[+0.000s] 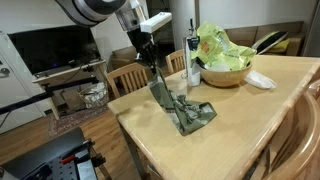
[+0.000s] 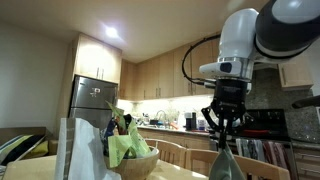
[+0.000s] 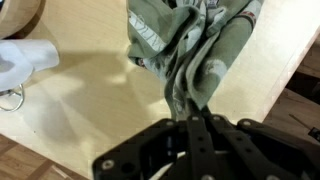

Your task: Move the green towel to the right then fold the green towel

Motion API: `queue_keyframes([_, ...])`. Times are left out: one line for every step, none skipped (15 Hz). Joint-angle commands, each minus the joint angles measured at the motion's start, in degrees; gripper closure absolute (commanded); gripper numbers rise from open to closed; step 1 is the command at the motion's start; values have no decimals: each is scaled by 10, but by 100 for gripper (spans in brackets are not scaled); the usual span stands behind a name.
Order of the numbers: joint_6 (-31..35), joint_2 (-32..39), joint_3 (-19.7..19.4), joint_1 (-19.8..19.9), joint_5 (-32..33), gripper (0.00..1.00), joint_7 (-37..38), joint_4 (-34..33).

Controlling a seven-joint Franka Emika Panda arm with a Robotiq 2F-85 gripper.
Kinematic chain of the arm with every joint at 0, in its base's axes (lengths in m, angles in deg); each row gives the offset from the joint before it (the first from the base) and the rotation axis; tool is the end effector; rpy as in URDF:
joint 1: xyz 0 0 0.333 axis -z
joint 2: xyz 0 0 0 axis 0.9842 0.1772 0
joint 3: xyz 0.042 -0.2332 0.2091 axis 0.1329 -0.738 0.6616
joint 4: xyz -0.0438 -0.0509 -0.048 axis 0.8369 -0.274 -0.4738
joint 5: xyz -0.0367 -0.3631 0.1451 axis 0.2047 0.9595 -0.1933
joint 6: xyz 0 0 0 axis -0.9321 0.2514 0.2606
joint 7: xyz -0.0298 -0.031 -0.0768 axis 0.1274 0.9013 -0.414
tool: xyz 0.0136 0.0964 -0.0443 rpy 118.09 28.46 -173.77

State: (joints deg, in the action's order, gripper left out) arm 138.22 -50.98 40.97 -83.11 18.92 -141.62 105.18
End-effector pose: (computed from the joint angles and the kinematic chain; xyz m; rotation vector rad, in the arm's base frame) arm 0.4921 0.0467 0.3336 1.6915 2.3913 0.1706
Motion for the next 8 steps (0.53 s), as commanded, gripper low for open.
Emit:
queue_keyframes([1,-3,-3,2,-4,99,2,-7])
queue_keyframes([5,6,-3,3,3,99,9,-11])
queue_keyframes([9,15,-2,2,2,99,5,-16])
queue_keyframes([18,23,-2,4,21,99,20,-20])
queue_keyframes([21,37,-1,3,17,99,11,-28])
queue_keyframes([29,49,-1,5,36,99,23,-34])
queue_keyframes([31,60,0,5,39,99,27,-42])
queue_keyframes([42,74,0,6,52,99,35,-49])
